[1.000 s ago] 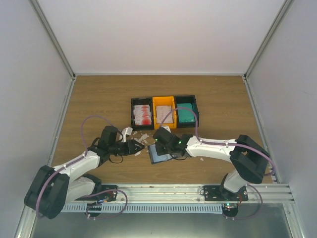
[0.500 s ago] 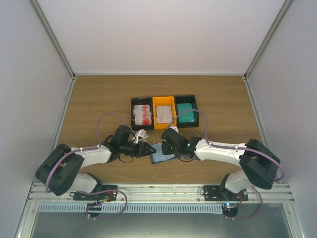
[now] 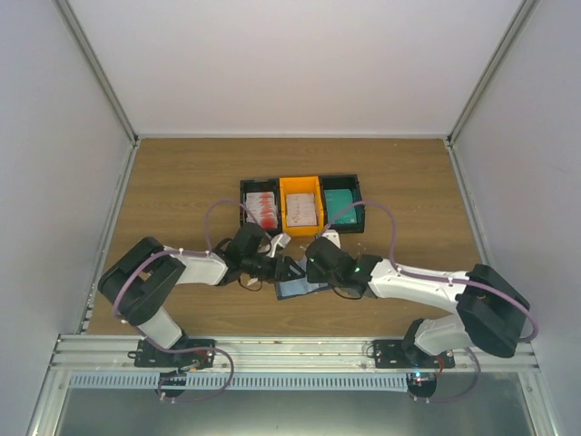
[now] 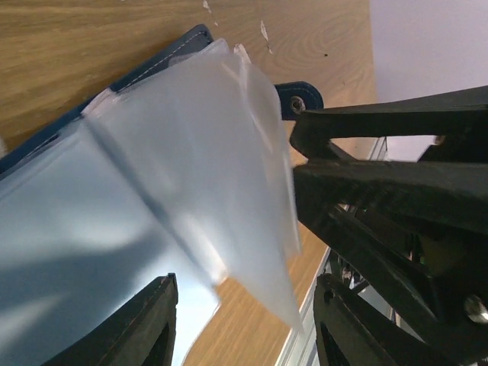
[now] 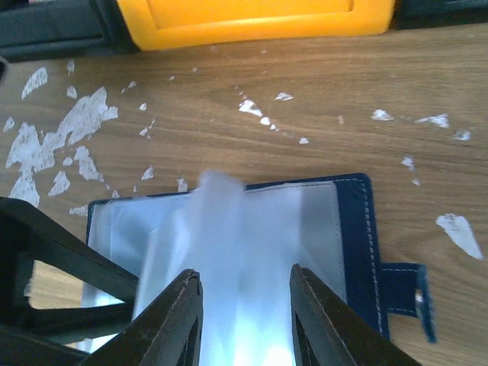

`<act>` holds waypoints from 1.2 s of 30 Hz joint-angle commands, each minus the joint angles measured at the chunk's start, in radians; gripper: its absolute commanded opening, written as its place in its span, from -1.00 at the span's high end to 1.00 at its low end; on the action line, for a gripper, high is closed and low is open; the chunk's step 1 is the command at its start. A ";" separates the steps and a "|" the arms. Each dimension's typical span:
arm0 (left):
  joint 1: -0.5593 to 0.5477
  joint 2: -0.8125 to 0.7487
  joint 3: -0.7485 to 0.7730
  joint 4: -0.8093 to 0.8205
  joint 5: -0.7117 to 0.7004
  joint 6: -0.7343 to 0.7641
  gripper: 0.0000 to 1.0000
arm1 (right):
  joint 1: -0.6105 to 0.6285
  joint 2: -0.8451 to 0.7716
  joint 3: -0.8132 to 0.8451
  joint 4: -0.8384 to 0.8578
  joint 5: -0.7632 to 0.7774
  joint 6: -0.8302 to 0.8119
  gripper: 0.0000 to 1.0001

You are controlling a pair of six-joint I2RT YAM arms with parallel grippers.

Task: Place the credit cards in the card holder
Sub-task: Turn over the card slot in the card holder.

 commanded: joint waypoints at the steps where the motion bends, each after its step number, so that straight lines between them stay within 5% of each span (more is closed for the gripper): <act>1: -0.039 0.069 0.072 0.061 0.010 0.019 -0.01 | -0.006 -0.063 -0.020 -0.036 0.089 0.036 0.27; 13: -0.103 0.181 0.210 0.046 0.008 0.040 -0.01 | -0.018 -0.256 -0.061 -0.138 0.203 0.104 0.09; 27: -0.119 0.287 0.264 -0.054 -0.117 0.075 0.05 | -0.023 -0.289 -0.059 -0.140 0.183 0.085 0.08; 36: -0.119 0.075 0.308 -0.230 -0.254 0.143 -0.06 | -0.091 -0.311 0.029 -0.145 0.124 -0.051 0.08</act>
